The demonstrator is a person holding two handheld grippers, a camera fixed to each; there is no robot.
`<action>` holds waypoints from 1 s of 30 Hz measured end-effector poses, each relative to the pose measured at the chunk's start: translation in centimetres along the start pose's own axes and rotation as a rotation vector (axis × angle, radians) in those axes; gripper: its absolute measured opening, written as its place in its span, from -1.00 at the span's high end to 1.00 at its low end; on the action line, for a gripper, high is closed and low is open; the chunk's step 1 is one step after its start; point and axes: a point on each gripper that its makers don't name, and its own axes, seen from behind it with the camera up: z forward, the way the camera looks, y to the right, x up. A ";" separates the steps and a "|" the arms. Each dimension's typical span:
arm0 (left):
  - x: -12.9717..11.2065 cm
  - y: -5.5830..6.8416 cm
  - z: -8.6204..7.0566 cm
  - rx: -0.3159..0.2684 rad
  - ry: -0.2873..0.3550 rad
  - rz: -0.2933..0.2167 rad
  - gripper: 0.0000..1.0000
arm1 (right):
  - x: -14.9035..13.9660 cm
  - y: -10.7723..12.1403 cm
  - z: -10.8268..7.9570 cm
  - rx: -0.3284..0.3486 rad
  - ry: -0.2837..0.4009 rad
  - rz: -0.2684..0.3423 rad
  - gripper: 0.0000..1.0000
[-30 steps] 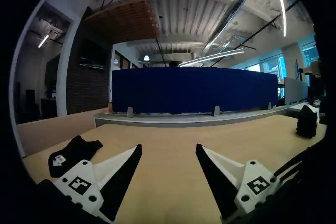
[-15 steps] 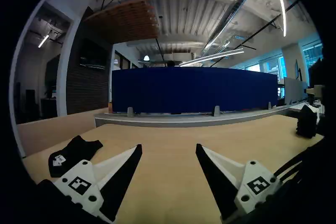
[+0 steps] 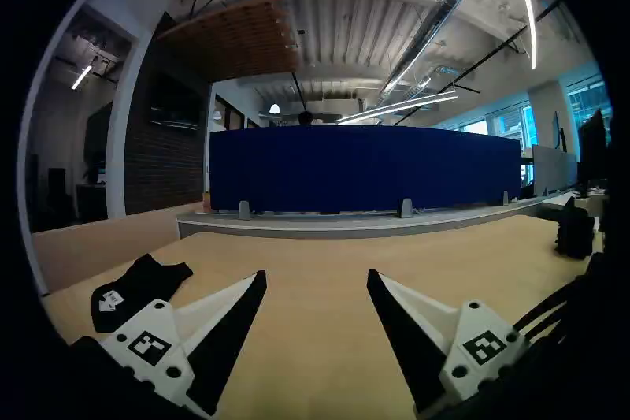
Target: Fold towel
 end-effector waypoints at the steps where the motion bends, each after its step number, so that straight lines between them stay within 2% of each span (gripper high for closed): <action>1: 0.0 0.0 0.0 0.000 0.000 0.000 -0.90 | -0.1 0.0 0.0 0.000 0.000 0.006 -0.90; 8: 0.0 0.0 0.1 0.000 0.000 0.000 -0.90 | -0.8 0.6 0.2 -0.008 0.007 0.056 -0.90; 12: 0.0 0.0 0.1 0.000 0.000 0.000 -0.90 | -1.3 0.7 0.1 -0.018 0.001 0.064 -0.91; 30: 0.0 0.0 0.0 0.000 0.000 0.000 -0.90 | -1.6 0.1 -0.4 -0.004 0.027 0.011 -0.92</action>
